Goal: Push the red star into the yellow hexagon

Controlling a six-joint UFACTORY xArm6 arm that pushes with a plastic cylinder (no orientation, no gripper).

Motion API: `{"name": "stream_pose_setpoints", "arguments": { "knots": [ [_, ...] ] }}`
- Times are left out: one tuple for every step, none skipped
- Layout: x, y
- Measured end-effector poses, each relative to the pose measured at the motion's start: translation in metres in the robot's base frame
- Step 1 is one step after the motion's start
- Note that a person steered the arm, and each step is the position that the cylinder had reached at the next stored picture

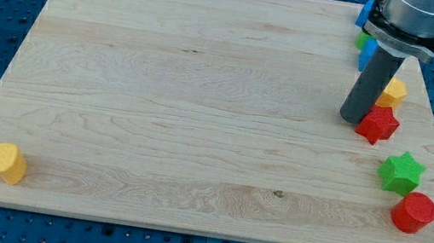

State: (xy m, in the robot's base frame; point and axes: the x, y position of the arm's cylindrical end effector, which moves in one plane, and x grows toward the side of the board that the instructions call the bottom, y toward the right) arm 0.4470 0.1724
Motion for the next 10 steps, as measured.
{"name": "stream_pose_setpoints", "arguments": {
  "knots": [
    [0.034,-0.009],
    [0.039,-0.007],
    [0.039,0.0],
    [0.039,0.021],
    [0.039,0.04],
    [0.039,0.047],
    [0.039,0.05],
    [0.036,0.05],
    [0.034,0.05],
    [0.033,0.05]
  ]
}}
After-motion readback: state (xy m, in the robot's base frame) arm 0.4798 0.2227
